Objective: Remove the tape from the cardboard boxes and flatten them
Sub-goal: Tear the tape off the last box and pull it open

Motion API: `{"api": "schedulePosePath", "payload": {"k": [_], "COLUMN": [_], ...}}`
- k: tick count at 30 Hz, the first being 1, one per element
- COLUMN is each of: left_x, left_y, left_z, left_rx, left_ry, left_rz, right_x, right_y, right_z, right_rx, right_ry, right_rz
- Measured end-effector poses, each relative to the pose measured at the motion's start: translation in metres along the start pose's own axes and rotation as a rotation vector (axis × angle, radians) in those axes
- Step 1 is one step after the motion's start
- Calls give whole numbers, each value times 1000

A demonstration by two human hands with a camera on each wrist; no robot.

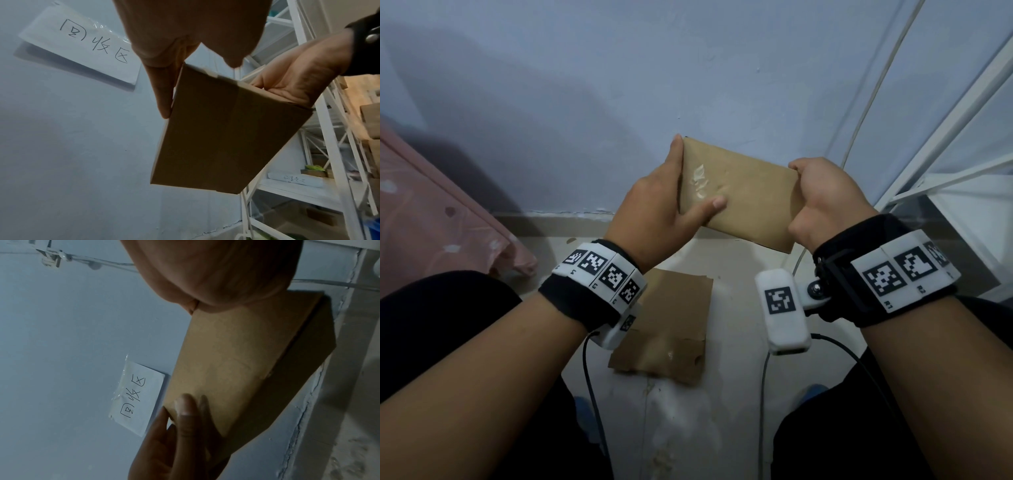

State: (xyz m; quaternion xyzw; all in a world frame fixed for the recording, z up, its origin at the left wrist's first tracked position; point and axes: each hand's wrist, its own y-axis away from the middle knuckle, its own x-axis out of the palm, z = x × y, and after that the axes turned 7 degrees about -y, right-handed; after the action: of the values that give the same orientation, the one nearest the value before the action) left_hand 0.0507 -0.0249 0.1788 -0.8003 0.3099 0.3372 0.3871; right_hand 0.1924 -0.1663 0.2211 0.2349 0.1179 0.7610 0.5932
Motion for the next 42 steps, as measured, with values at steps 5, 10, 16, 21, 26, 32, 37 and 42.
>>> {"api": "schedulePosePath", "payload": {"k": [5, 10, 16, 21, 26, 32, 37, 42], "left_x": [3, 4, -2, 2, 3, 2, -6, -3], "left_y": [0, 0, 0, 1, -1, 1, 0, 0], "left_z": [6, 7, 2, 2, 7, 5, 3, -8], "left_rx": [-5, -12, -15, -89, -102, -82, -103, -113], "left_ry": [53, 52, 87, 211, 208, 196, 136, 329], "left_rz": [-51, -90, -123, -153, -210, -273, -324, -144], "right_x": [0, 0, 0, 1, 0, 0, 0, 3], "right_y": [2, 2, 4, 5, 3, 1, 5, 8], "right_z": [0, 0, -1, -3, -5, -4, -5, -2], "right_rx": [25, 32, 4, 20, 35, 46, 43, 28], "right_ry": [28, 4, -14, -15, 1, 11, -42, -93], "right_rz": [-11, -4, 34, 54, 76, 83, 93, 149]}}
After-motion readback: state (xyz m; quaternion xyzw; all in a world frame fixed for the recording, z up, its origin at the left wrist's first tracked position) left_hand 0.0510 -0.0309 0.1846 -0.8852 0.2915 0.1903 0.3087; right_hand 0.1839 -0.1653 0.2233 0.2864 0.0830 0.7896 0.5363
